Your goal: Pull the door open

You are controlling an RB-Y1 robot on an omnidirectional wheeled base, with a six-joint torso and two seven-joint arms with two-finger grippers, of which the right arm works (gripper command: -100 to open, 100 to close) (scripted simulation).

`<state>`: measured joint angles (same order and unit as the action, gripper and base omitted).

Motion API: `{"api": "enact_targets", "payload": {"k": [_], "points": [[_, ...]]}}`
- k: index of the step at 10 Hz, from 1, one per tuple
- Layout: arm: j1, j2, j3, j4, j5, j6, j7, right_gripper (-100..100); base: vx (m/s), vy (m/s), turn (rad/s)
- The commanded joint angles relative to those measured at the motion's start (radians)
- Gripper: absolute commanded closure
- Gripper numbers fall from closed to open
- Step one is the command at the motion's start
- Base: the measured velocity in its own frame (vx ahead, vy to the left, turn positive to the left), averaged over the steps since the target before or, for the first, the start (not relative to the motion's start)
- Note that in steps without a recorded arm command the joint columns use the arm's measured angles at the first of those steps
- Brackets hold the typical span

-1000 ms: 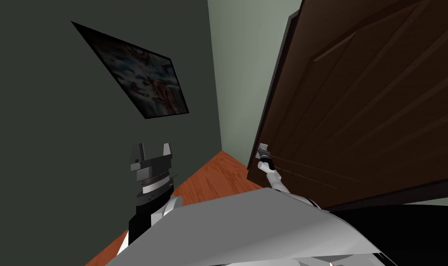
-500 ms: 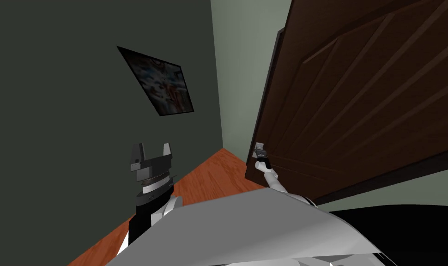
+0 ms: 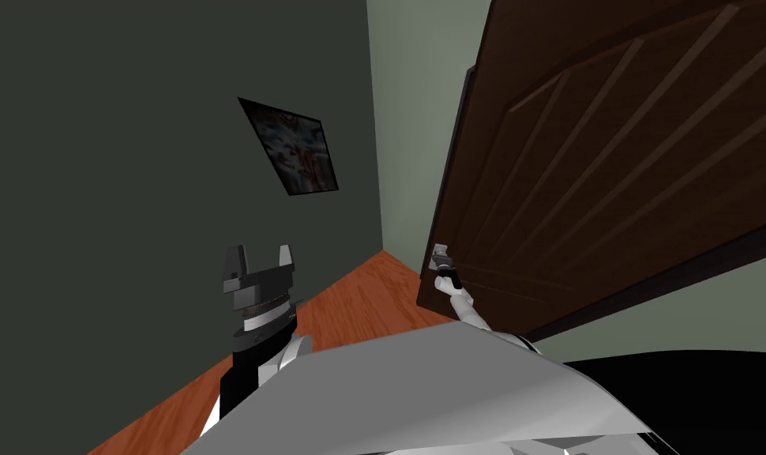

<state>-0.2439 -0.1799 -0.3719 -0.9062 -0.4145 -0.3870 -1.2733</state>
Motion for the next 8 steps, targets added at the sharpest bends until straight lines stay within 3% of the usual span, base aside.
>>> {"api": "enact_targets", "payload": {"k": [1, 8], "points": [[0.006, -0.001, 0.017, -0.008, 0.003, 0.005, -0.011, 100, -0.247, -0.016, 0.109], [0.021, -0.028, 0.094, -0.029, 0.015, 0.009, -0.069, 100, -0.221, -0.024, 0.106]]}}
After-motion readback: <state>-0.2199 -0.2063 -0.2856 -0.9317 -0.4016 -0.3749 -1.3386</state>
